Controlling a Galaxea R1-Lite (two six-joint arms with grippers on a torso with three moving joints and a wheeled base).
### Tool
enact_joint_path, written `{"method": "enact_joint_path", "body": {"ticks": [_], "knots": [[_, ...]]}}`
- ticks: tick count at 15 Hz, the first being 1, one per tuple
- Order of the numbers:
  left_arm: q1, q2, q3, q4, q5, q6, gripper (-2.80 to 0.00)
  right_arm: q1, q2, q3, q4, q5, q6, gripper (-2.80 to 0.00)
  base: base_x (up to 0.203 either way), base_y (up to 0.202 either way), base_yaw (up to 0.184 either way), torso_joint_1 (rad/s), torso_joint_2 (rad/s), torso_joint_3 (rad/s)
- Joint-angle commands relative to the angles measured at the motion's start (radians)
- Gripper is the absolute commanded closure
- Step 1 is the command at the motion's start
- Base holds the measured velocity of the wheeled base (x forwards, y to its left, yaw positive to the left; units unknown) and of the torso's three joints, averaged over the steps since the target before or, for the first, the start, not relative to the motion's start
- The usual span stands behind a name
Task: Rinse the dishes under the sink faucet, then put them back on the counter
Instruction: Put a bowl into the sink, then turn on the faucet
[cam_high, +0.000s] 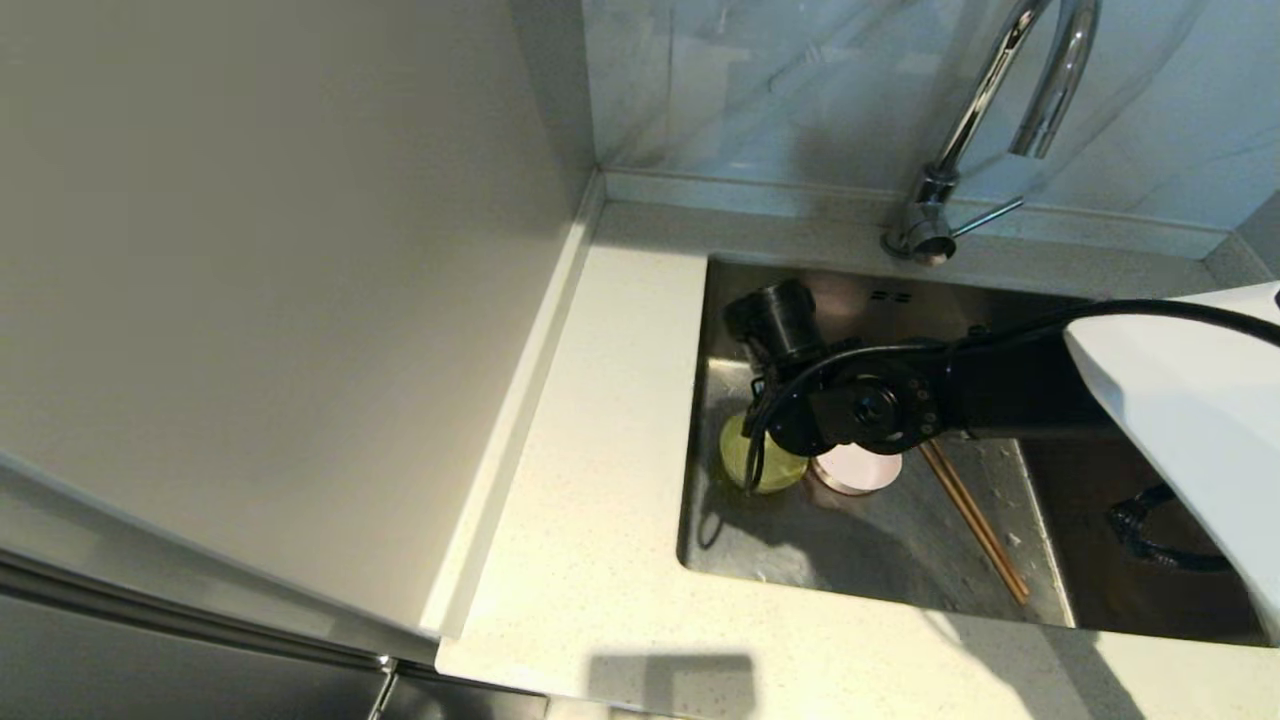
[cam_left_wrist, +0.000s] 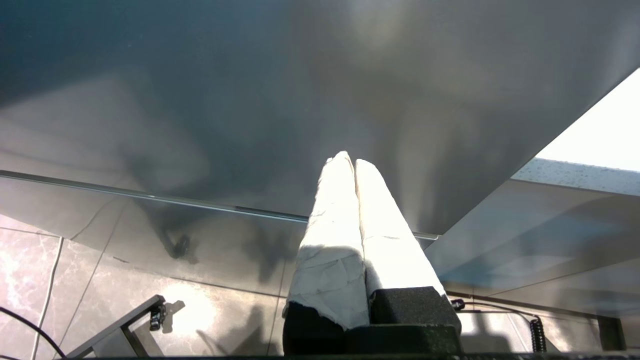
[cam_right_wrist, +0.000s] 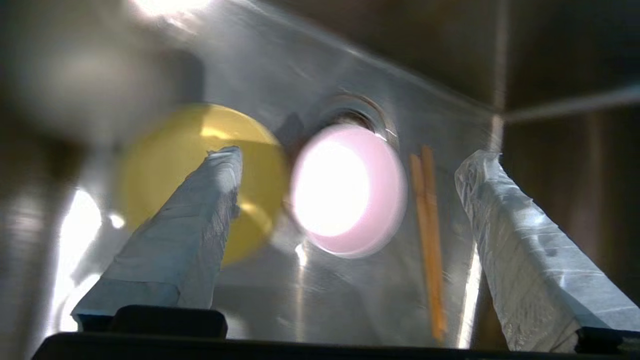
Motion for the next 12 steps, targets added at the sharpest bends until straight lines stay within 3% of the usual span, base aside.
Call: {"method": "enact_joint_path", "body": {"ticks": [1, 7, 12], "knots": [[0.000, -0.003, 0.000, -0.001, 0.001, 0.000, 0.00, -0.018, -0.080, 0.068, 0.000, -0.006, 0.006, -2.80, 0.000, 0.000, 0.000, 0.000, 0.00, 0.000], [0.000, -0.003, 0.000, 0.001, 0.001, 0.000, 0.00, -0.093, -0.259, 0.268, -0.029, -0.004, 0.010, -2.80, 0.000, 0.000, 0.000, 0.000, 0.00, 0.000], [0.000, -0.003, 0.000, -0.001, 0.001, 0.000, 0.00, -0.252, -0.496, 0.437, -0.026, 0.046, 0.001, -2.80, 0.000, 0.000, 0.000, 0.000, 0.00, 0.000]]}}
